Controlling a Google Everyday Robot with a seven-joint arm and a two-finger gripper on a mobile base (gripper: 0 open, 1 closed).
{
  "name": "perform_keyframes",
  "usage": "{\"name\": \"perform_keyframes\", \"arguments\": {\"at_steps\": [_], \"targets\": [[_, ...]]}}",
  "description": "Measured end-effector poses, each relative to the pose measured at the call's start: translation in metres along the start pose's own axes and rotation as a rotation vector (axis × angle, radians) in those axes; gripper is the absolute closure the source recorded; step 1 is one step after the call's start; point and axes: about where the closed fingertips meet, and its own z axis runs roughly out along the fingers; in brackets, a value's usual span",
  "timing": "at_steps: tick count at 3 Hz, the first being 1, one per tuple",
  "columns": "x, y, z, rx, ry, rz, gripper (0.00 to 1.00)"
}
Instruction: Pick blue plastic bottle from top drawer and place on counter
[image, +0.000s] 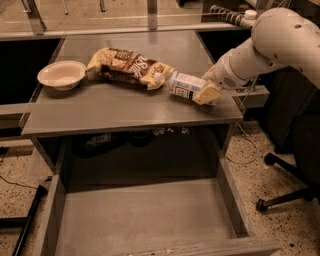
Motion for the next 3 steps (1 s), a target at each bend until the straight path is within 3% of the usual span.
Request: {"name": "perform_keyframes", "arguments": {"at_steps": [3], "targets": [[0.0,0.0,0.0001,0.0,0.0,0.0,0.12]]}}
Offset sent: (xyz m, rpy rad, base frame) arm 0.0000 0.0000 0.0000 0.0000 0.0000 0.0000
